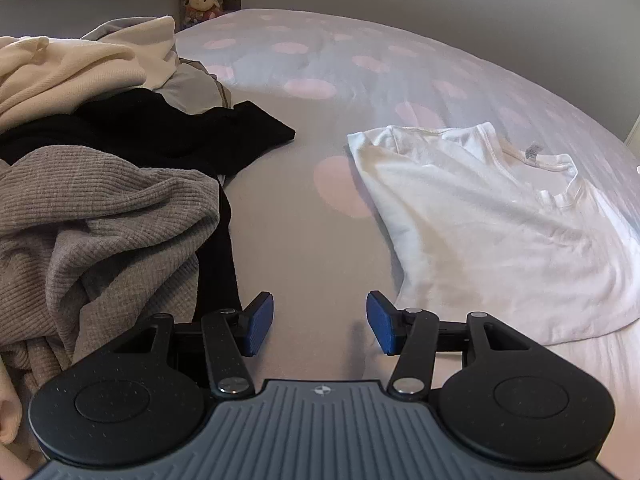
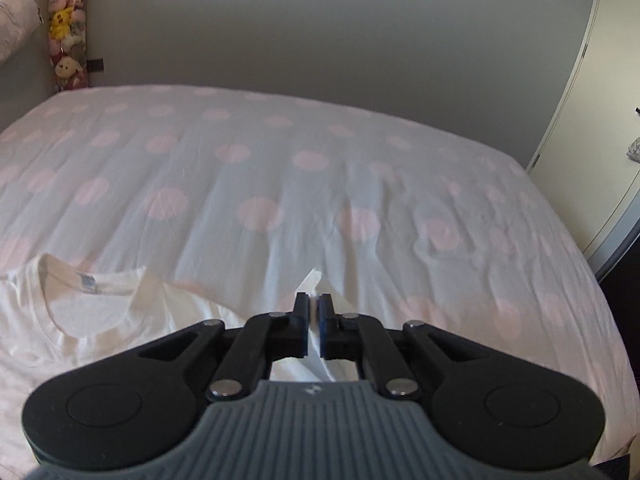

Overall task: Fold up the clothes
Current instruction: 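Grasp the short-sleeve T-shirt side with the right gripper and fold it over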

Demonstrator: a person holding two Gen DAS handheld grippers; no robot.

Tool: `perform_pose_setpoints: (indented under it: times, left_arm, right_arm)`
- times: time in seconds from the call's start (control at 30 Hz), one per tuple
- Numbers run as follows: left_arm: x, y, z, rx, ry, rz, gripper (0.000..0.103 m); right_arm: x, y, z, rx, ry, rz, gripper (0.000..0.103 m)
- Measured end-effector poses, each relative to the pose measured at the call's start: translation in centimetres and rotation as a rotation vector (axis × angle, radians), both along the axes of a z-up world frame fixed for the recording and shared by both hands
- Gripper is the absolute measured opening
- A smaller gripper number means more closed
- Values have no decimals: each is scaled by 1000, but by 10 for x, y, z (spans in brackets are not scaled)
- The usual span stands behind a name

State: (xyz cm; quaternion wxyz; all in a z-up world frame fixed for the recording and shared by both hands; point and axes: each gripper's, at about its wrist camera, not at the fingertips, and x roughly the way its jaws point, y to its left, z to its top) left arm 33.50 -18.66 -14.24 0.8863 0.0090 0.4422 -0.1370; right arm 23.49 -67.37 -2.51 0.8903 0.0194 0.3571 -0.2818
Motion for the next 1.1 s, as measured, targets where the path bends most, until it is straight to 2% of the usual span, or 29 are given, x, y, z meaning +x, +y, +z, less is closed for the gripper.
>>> perform_pose_setpoints:
  times: [0.17, 0.3, 0.37, 0.53, 0.67, 0.87, 1.1]
  left_arm:
    - [-5, 2, 10, -22, -20, -7, 50]
    - [-6, 9, 17, -53, -31, 5, 50]
    - [-6, 13, 19, -71, -30, 13, 50]
    - [-4, 20, 19, -112, -23, 25, 50]
    - [-3, 24, 20, -173, -11, 19, 50]
    - [-3, 24, 19, -189, -17, 10, 50]
    - [-2, 18, 12, -197, -7, -14, 49]
  right_arm:
    - [-6, 51, 79, -54, -100, 62, 6]
    - [1, 101, 129, -64, -164, 130, 6]
    - [8, 127, 145, -61, -174, 166, 6]
    - [25, 190, 161, -21, -160, 271, 6]
    - [36, 226, 138, 74, -134, 330, 6]
    - [51, 263, 68, 257, -118, 381, 6]
    - [56, 283, -20, 453, -96, 382, 6]
